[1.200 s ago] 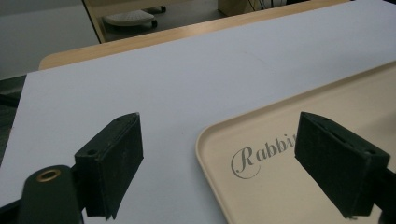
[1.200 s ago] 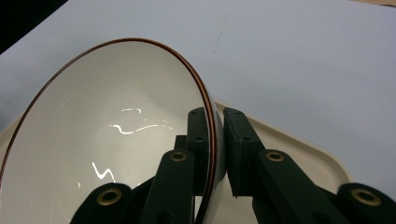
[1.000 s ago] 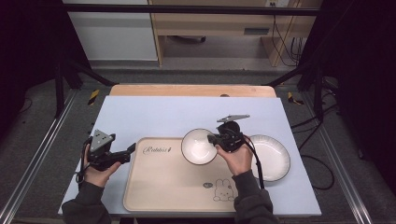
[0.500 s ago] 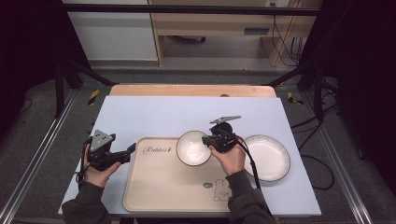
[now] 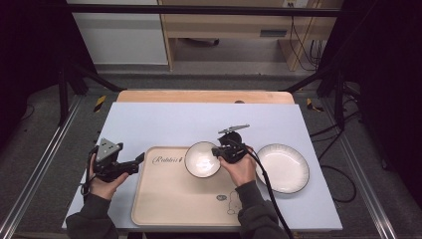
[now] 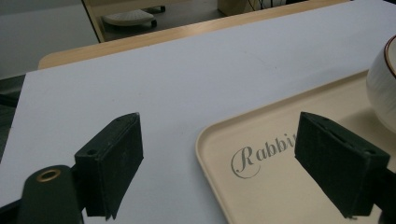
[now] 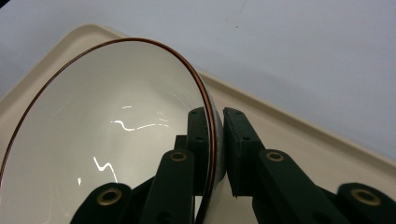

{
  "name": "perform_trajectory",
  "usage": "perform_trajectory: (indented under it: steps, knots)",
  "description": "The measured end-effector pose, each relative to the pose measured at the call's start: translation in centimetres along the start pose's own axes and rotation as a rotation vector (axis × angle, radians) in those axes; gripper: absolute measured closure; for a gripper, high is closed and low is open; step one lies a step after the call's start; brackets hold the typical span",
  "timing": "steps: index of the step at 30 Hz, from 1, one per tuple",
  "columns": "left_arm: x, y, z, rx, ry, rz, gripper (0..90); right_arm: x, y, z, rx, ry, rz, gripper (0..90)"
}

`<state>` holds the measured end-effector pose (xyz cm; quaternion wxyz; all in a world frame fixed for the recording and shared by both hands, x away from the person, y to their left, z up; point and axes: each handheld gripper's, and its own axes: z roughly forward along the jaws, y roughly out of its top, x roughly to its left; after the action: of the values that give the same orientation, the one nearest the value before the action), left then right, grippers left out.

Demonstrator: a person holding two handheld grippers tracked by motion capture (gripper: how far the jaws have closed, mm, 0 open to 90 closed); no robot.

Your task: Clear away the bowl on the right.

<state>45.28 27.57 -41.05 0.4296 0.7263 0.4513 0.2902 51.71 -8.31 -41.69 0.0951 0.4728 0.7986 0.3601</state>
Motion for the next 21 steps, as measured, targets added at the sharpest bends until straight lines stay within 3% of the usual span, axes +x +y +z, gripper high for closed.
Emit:
perform_trajectory:
  steps: [21]
  knots:
    - [0.0, -0.1, 0.1, 0.006, -0.001, 0.003, 15.0, 0.3, -0.4, 2.0, 0.045, 0.008, 0.005, 81.1]
